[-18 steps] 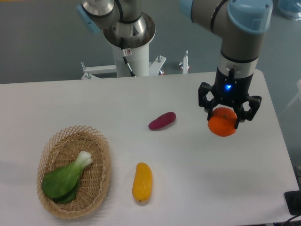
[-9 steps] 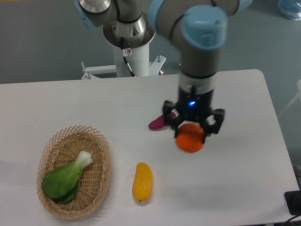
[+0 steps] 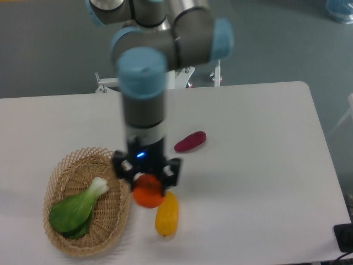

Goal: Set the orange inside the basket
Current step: 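Carry the held orange across the table over the wicker basket, then lower the orange into the basket beside the bok choy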

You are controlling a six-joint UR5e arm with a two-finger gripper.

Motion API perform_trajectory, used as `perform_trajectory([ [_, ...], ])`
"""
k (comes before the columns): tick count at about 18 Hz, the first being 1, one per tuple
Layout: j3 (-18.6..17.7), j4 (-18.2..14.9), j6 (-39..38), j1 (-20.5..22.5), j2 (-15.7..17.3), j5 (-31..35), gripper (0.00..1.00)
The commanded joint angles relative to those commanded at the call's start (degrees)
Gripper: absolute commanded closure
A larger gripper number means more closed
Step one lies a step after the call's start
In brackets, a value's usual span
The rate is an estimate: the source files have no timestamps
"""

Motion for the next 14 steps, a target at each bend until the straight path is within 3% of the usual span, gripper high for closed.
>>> perform_trajectory([
  [5,0.35,0.98,-2.65,-3.96,-3.70,0.54,0.25],
  [14,0.62,3.09,-2.22,-5.55,-9.77,0.36,0.25],
])
